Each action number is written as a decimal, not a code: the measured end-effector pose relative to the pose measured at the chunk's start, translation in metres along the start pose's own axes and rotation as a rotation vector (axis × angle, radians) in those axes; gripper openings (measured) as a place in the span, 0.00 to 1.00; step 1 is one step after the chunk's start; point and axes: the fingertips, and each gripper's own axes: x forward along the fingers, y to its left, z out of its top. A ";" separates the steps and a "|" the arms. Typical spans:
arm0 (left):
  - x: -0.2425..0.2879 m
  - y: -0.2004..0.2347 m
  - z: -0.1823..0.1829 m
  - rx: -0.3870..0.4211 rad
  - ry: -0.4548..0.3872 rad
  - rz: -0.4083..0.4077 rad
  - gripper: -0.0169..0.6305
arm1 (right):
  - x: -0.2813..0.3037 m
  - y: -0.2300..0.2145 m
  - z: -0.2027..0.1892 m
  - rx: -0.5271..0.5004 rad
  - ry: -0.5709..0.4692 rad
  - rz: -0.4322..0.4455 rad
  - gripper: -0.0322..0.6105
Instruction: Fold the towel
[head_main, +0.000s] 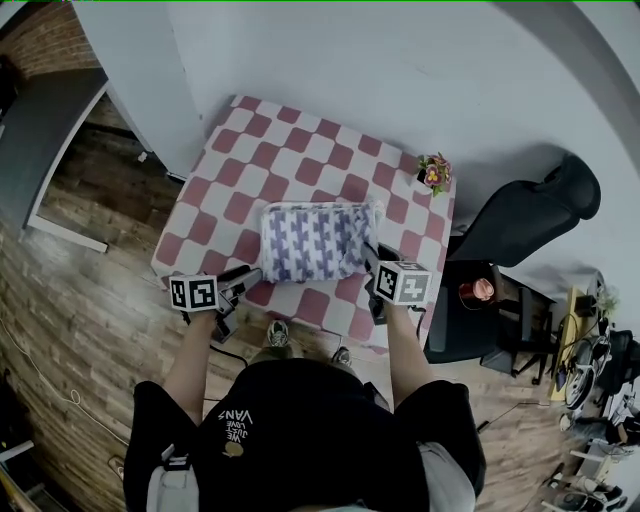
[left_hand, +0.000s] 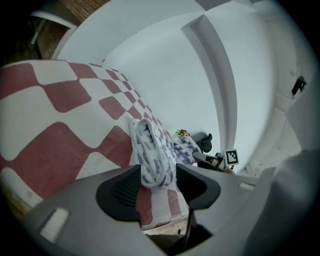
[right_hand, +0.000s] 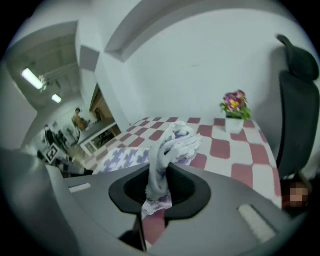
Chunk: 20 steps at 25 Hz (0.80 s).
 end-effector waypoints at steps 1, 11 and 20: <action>0.000 -0.002 0.001 0.001 -0.005 -0.008 0.33 | 0.003 0.016 0.004 -0.096 0.025 -0.018 0.16; -0.022 0.004 -0.004 -0.049 -0.082 -0.043 0.33 | 0.046 0.168 -0.028 -0.733 0.162 -0.013 0.17; -0.052 0.025 -0.017 -0.118 -0.162 -0.013 0.33 | 0.068 0.227 -0.080 -0.944 0.233 0.059 0.21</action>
